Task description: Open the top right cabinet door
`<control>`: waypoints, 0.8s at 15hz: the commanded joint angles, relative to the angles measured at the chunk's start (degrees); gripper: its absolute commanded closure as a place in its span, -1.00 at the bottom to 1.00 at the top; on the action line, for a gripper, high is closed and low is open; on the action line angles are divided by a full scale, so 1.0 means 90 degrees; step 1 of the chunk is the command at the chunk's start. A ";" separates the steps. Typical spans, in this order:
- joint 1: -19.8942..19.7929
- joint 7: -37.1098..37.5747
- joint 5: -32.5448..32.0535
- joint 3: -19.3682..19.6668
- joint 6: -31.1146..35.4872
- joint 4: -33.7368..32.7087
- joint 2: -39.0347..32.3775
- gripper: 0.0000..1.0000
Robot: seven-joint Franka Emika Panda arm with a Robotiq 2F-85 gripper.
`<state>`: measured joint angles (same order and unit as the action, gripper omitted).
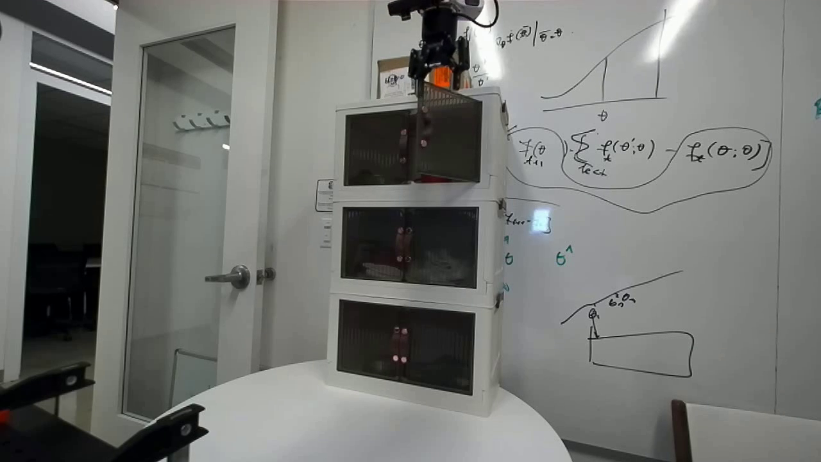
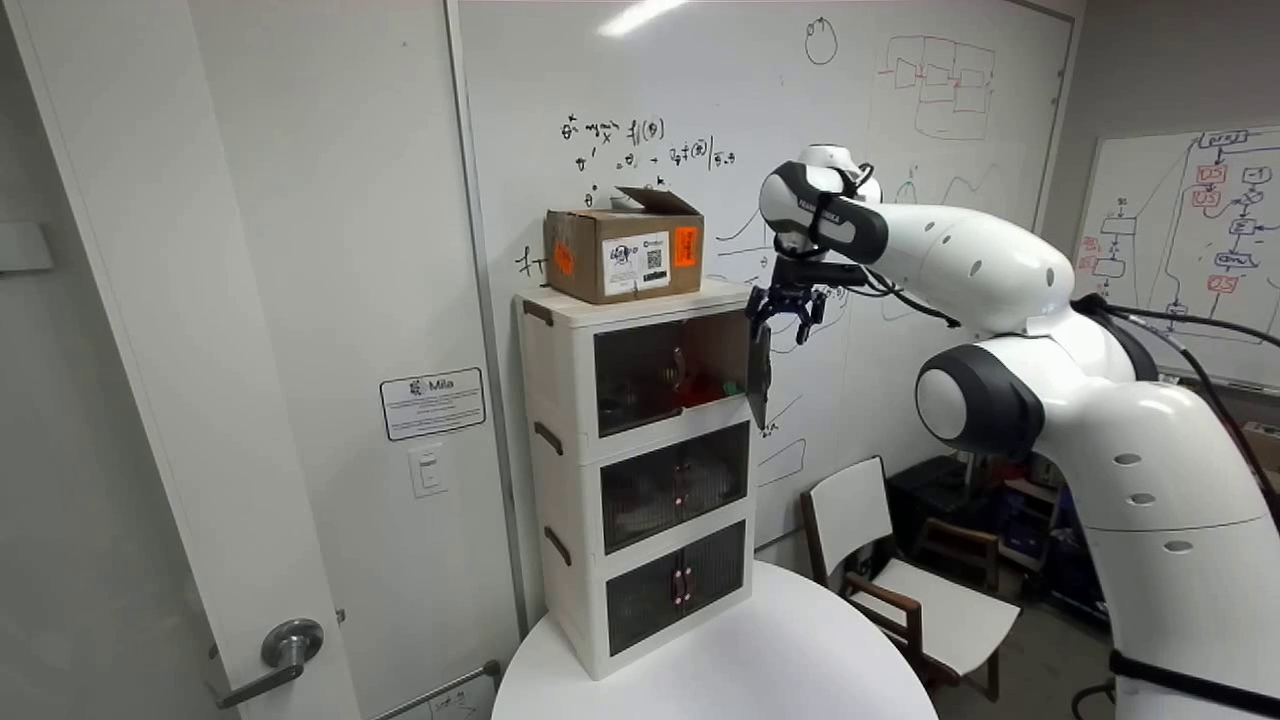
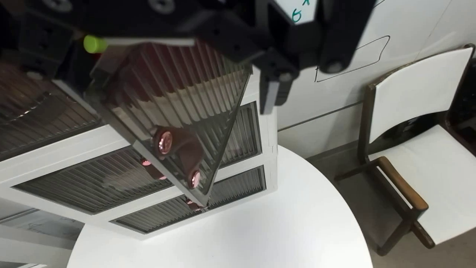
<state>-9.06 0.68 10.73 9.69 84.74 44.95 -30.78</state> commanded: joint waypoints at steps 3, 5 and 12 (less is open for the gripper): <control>-0.0072 0.0186 -0.0334 0.0238 -0.0371 -0.0804 -0.0512 -1.00; -0.0147 0.0007 -0.0489 0.0332 -0.0485 -0.0891 -0.0557 -1.00; -0.0771 -0.2026 -0.0416 0.0201 -0.0722 -0.1115 -0.0716 -1.00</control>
<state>-13.51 -8.32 6.77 12.49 80.24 39.35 -34.79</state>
